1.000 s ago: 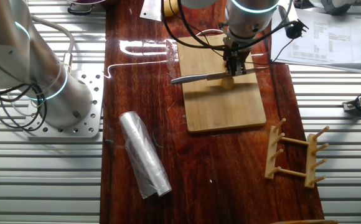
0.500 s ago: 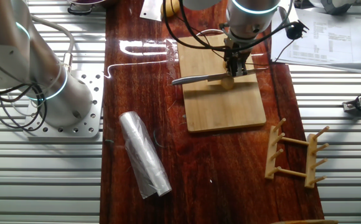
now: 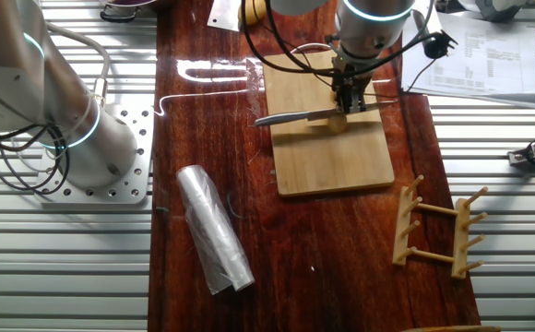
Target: Chop the potatoes
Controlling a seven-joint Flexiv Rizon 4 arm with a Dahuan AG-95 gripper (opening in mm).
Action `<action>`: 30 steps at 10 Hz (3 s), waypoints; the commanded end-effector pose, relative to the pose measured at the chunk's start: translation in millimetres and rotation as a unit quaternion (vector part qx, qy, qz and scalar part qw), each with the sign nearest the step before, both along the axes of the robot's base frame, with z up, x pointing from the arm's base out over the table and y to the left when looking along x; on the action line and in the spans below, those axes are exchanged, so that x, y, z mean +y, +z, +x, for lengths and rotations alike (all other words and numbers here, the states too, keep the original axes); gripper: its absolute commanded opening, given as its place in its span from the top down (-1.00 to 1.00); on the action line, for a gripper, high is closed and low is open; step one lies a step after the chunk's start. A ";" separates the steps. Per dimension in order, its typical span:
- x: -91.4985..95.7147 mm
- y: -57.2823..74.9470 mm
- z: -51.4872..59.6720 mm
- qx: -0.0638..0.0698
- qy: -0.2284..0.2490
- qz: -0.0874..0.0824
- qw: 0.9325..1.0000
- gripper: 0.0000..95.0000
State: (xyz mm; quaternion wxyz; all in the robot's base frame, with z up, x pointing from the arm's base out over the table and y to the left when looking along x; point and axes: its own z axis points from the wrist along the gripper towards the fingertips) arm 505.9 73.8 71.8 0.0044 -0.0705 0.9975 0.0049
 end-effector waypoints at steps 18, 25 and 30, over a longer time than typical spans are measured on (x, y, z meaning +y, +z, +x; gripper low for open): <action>65.6 28.1 5.6 0.002 -0.049 0.021 0.999 1.00; 55.9 24.0 6.2 0.002 -0.050 0.022 0.999 1.00; 55.6 21.6 6.5 0.001 -0.049 0.022 0.999 1.00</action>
